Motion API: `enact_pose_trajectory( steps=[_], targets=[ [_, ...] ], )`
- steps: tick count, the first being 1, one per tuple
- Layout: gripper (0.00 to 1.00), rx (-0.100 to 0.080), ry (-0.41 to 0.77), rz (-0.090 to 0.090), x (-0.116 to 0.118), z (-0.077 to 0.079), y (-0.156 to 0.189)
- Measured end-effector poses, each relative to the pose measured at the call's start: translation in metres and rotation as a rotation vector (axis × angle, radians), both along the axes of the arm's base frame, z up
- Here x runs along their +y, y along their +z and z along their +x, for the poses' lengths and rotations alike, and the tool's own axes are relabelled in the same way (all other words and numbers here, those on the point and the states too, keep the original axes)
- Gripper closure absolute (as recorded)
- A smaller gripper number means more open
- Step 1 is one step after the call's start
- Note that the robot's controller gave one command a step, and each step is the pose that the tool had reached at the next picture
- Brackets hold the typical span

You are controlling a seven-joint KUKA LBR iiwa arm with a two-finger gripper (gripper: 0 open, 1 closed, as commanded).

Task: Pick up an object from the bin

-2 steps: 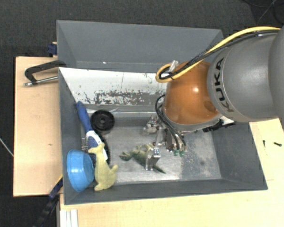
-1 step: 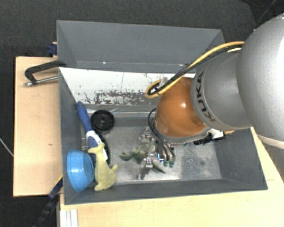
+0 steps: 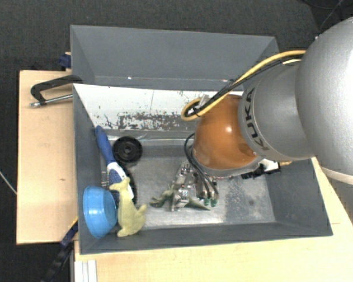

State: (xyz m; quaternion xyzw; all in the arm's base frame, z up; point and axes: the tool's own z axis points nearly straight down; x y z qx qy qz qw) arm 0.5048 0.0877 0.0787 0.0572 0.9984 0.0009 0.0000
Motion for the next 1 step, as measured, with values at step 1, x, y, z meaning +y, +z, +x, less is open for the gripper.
enact_pose_trajectory(
  steps=[1],
  targets=[
    [1.00,-0.014,0.025,0.001,-0.0061,0.0145,0.1556]
  ],
)
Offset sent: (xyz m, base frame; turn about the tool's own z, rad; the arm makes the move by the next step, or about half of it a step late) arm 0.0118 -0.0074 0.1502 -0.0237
